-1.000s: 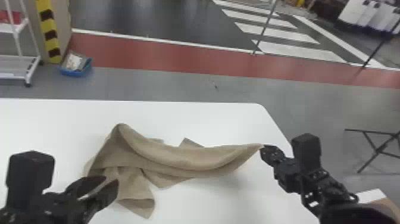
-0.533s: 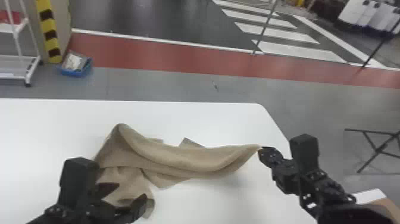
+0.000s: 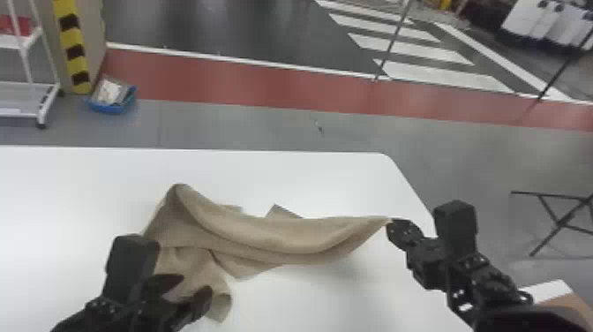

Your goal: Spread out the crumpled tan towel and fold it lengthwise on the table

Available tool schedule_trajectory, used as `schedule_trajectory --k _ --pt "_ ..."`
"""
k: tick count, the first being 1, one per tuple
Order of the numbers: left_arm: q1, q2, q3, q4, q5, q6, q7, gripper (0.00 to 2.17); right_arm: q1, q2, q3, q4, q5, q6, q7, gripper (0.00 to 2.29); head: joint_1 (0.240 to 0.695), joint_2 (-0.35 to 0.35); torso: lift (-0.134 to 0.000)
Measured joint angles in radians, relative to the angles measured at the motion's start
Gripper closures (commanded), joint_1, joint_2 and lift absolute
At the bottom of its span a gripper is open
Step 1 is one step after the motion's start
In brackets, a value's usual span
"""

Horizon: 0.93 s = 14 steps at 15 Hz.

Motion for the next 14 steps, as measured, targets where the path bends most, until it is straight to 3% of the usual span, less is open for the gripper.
schedule_trajectory --k 3,5,8,11,14 --pt "0.003 0.001 0.007 -0.004 -0.003 -0.007 0.007 2.04 -0.001 0.006 0.001 0.000 0.001 0.002 0.000 2.15 0.695 -0.350 -0.124" --pt "0.024 0.004 0.014 -0.038 -0.003 -0.013 0.034 2.08 0.000 0.007 -0.002 0.000 0.000 0.000 0.000 2.15 0.695 -0.350 -0.124" --pt "0.084 0.012 0.058 -0.172 -0.003 -0.014 0.014 2.08 -0.009 -0.006 -0.009 0.002 -0.004 -0.012 0.001 2.15 0.695 -0.350 -0.124" --pt "0.148 0.031 0.181 -0.348 0.037 0.029 -0.039 2.08 -0.063 -0.058 -0.009 0.034 0.005 -0.009 0.008 2.15 0.695 -0.350 -0.124" --pt "0.169 0.073 0.347 -0.413 0.083 0.053 -0.084 2.08 -0.135 -0.119 -0.008 0.086 0.015 -0.007 0.031 2.15 0.695 -0.341 -0.124"
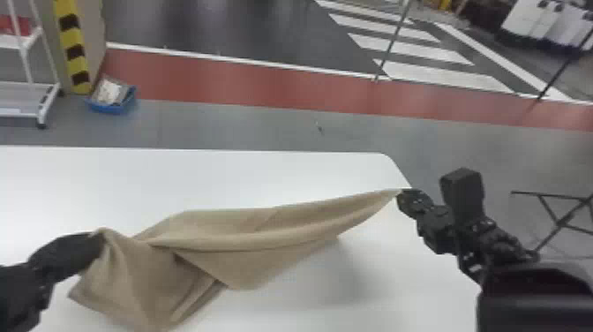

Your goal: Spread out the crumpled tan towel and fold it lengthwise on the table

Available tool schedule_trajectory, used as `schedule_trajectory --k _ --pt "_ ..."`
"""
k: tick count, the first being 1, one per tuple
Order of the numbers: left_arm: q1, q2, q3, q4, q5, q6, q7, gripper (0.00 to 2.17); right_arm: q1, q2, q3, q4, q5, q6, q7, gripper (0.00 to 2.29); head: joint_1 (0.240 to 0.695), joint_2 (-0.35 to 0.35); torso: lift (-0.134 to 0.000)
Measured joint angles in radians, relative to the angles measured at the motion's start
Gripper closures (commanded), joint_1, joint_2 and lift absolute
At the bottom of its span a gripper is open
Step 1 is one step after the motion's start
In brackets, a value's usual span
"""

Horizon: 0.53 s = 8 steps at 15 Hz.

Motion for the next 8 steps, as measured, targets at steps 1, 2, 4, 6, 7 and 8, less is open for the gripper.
schedule_trajectory --k 1,2,4,6,7,8 --pt "-0.004 0.006 0.051 0.010 0.003 0.001 -0.018 2.08 -0.026 -0.019 0.001 0.021 0.005 0.000 0.002 2.15 0.695 -0.323 -0.124" --pt "-0.011 0.008 0.090 0.028 0.002 0.001 -0.028 2.08 -0.046 -0.035 0.003 0.038 0.010 0.003 0.008 2.15 0.695 -0.302 -0.124" --pt "-0.026 0.008 0.152 0.078 0.005 0.002 -0.035 2.08 -0.088 -0.061 0.015 0.068 0.018 0.026 0.025 2.15 0.695 -0.249 -0.124" --pt "-0.039 0.001 0.185 0.111 0.014 0.002 -0.036 2.08 -0.110 -0.065 0.032 0.079 0.025 0.064 0.028 2.15 0.695 -0.226 -0.124" --pt "-0.055 -0.001 0.194 0.131 0.017 0.007 -0.037 2.08 -0.117 -0.065 0.046 0.087 0.036 0.083 0.028 2.14 0.695 -0.219 -0.124" --pt "-0.082 -0.003 0.197 0.159 0.017 0.022 -0.038 2.08 -0.122 -0.066 0.069 0.096 0.056 0.097 0.031 2.14 0.695 -0.211 -0.124"
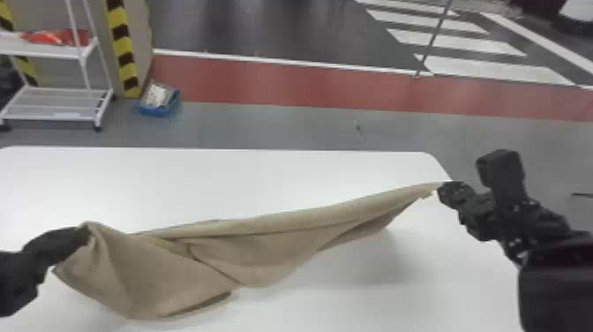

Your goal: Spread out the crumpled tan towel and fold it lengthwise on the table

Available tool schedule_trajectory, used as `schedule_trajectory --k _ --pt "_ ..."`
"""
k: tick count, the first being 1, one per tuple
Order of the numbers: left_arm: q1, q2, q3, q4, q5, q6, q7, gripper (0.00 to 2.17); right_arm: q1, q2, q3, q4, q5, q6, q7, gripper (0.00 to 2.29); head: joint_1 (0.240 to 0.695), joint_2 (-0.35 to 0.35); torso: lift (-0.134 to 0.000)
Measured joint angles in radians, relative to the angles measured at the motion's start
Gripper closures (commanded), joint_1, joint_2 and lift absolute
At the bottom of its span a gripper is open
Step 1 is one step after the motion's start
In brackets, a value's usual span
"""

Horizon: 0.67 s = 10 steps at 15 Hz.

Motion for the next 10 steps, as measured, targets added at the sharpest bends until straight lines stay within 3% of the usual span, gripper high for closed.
schedule_trajectory --k 2,3,4,5,10 --pt "-0.054 -0.004 -0.004 0.067 -0.004 0.024 0.009 2.01 -0.003 0.001 0.048 0.010 0.047 0.030 0.016 1.99 0.695 -0.180 -0.124" --pt "-0.079 -0.008 -0.006 0.104 -0.005 0.038 0.022 1.49 -0.003 0.001 0.068 0.011 0.079 0.050 0.042 1.56 0.695 -0.170 -0.124" --pt "-0.095 -0.011 -0.006 0.128 -0.004 0.058 0.035 0.34 0.000 0.001 0.081 0.011 0.110 0.063 0.080 0.59 0.695 -0.160 -0.124" --pt "-0.108 -0.014 -0.006 0.147 -0.003 0.075 0.055 0.00 0.009 0.001 0.092 0.009 0.144 0.069 0.113 0.01 0.695 -0.151 -0.124" --pt "-0.131 -0.015 0.028 0.169 0.012 0.165 0.110 0.03 0.097 -0.026 0.066 -0.063 0.235 0.055 0.142 0.04 0.695 -0.150 -0.124"
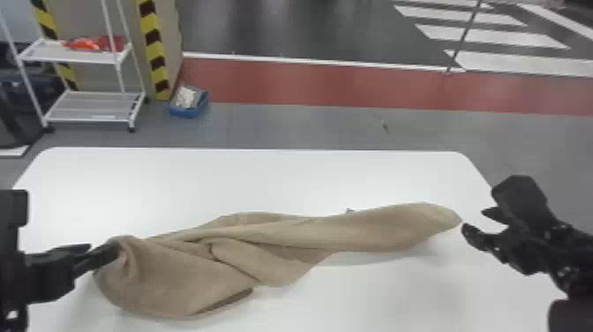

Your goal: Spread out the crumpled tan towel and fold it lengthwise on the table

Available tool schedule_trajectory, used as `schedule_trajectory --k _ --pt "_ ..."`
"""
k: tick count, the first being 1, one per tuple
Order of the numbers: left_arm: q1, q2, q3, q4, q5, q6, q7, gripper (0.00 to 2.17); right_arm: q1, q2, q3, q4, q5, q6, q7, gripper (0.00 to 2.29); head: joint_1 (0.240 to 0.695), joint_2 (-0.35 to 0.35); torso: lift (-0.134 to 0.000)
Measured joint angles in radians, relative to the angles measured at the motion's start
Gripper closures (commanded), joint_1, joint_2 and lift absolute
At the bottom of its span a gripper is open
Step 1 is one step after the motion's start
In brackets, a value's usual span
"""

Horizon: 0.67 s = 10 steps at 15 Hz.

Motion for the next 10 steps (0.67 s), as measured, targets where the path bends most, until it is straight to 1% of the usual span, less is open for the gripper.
schedule_trajectory --k 4,6,8,10 --pt "-0.036 0.000 0.043 0.005 0.016 0.060 0.002 0.03 0.055 -0.045 -0.020 -0.043 0.063 -0.012 0.032 0.07 0.695 -0.158 -0.124" --pt "-0.056 0.001 0.062 0.005 0.016 0.100 -0.006 0.03 0.072 -0.058 -0.024 -0.052 0.085 -0.028 0.034 0.07 0.695 -0.156 -0.124" --pt "-0.039 0.000 0.096 -0.009 0.017 0.119 -0.047 0.05 0.091 -0.065 -0.047 -0.057 0.102 -0.048 0.037 0.07 0.695 -0.162 -0.124" --pt "0.032 0.000 0.121 -0.063 0.019 0.110 -0.105 0.06 0.102 -0.066 -0.107 -0.045 0.087 -0.082 0.034 0.08 0.695 -0.188 -0.124"
